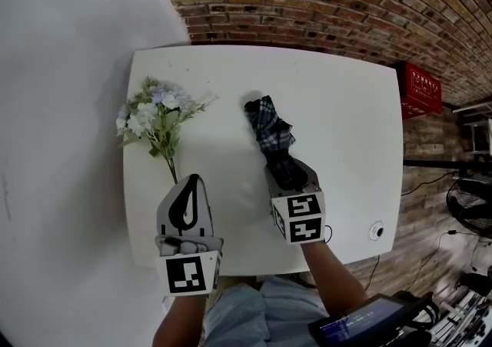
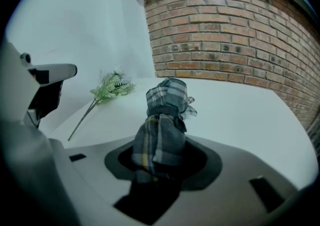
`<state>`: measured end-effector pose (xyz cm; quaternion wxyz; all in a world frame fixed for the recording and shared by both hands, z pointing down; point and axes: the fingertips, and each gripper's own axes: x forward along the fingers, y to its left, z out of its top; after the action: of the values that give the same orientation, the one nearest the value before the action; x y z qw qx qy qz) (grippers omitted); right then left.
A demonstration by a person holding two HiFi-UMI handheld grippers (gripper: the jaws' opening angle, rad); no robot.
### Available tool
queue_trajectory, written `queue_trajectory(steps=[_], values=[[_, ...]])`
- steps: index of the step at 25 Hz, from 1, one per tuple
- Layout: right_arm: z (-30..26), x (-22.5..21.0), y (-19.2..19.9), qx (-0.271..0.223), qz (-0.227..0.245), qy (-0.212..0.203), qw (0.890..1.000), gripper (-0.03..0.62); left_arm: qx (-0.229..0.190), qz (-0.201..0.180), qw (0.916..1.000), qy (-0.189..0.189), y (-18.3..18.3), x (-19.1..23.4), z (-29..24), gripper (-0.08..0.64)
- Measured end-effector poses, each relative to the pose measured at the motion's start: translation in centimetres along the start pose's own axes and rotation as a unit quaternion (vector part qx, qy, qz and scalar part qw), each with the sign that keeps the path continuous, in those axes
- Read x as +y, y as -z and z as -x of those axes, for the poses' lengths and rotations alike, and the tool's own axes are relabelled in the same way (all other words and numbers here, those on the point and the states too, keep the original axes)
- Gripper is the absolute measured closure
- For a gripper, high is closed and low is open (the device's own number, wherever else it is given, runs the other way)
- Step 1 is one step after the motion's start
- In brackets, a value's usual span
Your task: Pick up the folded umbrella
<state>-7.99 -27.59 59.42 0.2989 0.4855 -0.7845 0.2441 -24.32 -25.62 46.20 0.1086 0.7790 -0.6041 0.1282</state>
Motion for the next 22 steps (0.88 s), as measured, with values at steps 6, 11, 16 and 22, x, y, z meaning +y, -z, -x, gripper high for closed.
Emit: queue_trajectory(steps=[6, 11, 16, 22], values=[[0.5, 0.3, 0.2, -0.006, -0.006, -0.008, 1.000, 0.408, -0.016, -0.015, 0.9998, -0.002, -0.3, -0.3, 0.5, 0.554], [1.0, 0.4, 0.4, -0.010, -0.008, -0.013, 1.000, 0.408, -0.007, -0.023, 0.9997, -0.005, -0.2, -0.7, 1.1, 0.553], [1.7, 0.5, 0.4, -0.017, -0.009, -0.016, 1.000, 0.408, -0.007, -0.019, 0.9998, -0.006, -0.5, -1.3, 1.6, 0.554], [2.7, 0.2, -0.2, -0.035, -0.009, -0.019, 0.999, 0.408, -0.014, -0.027, 0.9995, -0.006, -1.1, -2.2, 2.1, 0.554]])
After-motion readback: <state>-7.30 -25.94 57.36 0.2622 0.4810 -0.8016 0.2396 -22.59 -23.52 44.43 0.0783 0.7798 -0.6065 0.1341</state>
